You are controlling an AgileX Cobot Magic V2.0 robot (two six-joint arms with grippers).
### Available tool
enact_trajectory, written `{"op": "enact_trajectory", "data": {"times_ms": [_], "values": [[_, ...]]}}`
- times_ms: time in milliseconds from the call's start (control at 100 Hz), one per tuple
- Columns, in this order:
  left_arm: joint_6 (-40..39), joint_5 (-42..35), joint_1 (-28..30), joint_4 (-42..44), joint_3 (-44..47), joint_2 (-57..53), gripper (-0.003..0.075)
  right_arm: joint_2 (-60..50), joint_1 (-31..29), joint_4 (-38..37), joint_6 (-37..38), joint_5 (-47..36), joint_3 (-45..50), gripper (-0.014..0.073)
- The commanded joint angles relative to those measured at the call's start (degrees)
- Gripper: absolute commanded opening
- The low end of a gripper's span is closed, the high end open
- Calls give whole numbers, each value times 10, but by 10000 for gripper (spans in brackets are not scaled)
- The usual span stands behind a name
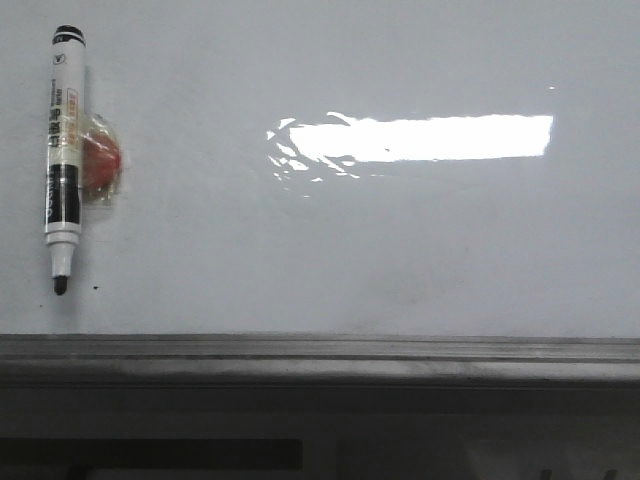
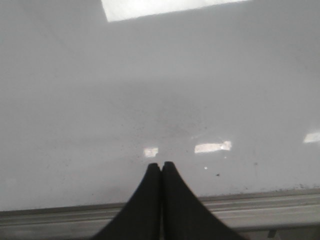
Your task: Write number 6 on whiteboard
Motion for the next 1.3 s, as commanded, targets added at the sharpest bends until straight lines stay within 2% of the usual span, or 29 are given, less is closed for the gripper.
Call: {"op": "enact_trajectory", "data": {"times_ms": [0,250,520,740,840,890,1290], "values": [[-6,-74,2,0,26,-18,-19,-11,-5,-3,-6,-29,17,-67],[-6,-94,2,0,26,-18,-19,-11,-5,-5,-6,-95,17,-67],[-6,-84,2,37,26,-18,-19,-10,-5,3,-4,-99,17,-67],[-6,-83,2,37,26,-18,-19,-10,-5,-3,-4,-144,17,-67],[-6,-83,2,37,26,-18,-19,-10,-5,-60,-4,-165,17,-67],[-6,-83,2,37,26,-18,-19,-9,-5,-84,-4,-166,17,-67],[-6,-84,2,37,26,-18,-19,18,-5,-67,-4,-153,17,-67]]}}
